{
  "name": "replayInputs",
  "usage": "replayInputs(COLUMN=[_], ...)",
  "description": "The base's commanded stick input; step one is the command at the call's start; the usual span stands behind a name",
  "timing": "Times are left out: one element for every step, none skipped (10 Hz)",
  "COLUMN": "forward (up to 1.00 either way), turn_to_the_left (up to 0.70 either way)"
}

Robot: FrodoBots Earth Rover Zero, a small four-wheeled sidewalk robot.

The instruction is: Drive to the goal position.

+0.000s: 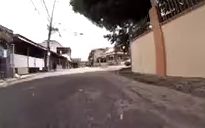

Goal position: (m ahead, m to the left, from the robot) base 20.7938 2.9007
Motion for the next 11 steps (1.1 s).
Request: replayInputs(forward=[1.00,1.00,1.00,1.00,1.00,1.00,1.00,1.00,1.00,1.00,1.00], turn_to_the_left=[0.00,0.00,0.00,0.00,0.00,0.00,0.00,0.00,0.00,0.00,0.00])
